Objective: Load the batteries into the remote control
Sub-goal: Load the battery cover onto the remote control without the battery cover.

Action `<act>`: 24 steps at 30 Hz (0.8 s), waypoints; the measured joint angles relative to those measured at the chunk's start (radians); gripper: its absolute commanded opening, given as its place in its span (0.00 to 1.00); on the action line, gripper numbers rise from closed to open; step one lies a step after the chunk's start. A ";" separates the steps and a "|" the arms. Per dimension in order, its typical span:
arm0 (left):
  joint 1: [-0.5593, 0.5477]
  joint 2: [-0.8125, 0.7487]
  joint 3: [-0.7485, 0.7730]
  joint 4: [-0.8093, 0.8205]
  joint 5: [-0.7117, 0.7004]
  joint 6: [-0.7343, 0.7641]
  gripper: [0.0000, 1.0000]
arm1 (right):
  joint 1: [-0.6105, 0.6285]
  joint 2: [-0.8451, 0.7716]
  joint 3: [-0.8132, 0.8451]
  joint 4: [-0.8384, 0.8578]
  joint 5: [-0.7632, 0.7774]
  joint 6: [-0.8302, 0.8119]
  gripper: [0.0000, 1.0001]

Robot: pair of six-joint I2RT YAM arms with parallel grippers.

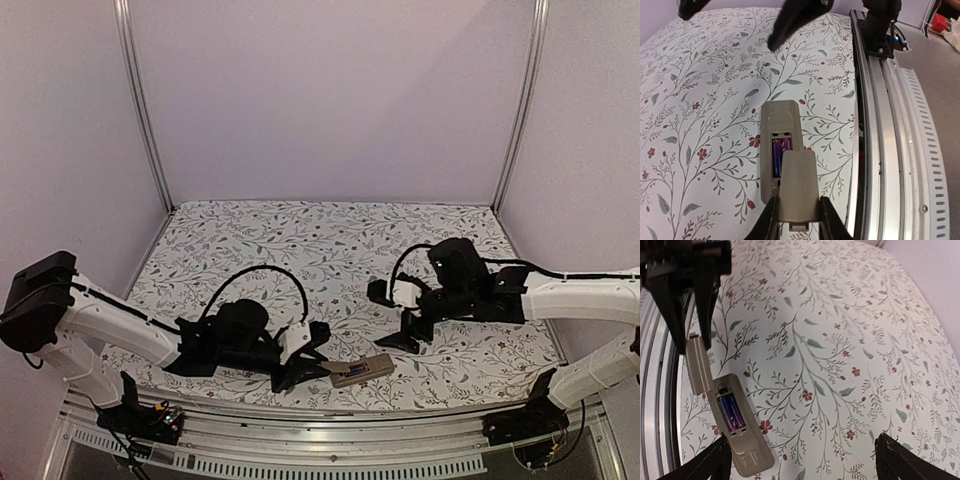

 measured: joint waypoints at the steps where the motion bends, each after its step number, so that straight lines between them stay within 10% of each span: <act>1: -0.008 0.007 0.005 0.009 -0.005 0.006 0.06 | -0.018 -0.082 -0.050 0.064 0.022 0.050 0.99; 10: -0.039 0.097 0.066 0.020 -0.046 0.075 0.05 | -0.128 -0.524 -0.353 0.547 0.129 0.630 0.93; 24: -0.041 0.155 0.117 0.013 -0.106 0.077 0.05 | -0.105 -0.092 -0.055 0.040 0.237 1.110 0.72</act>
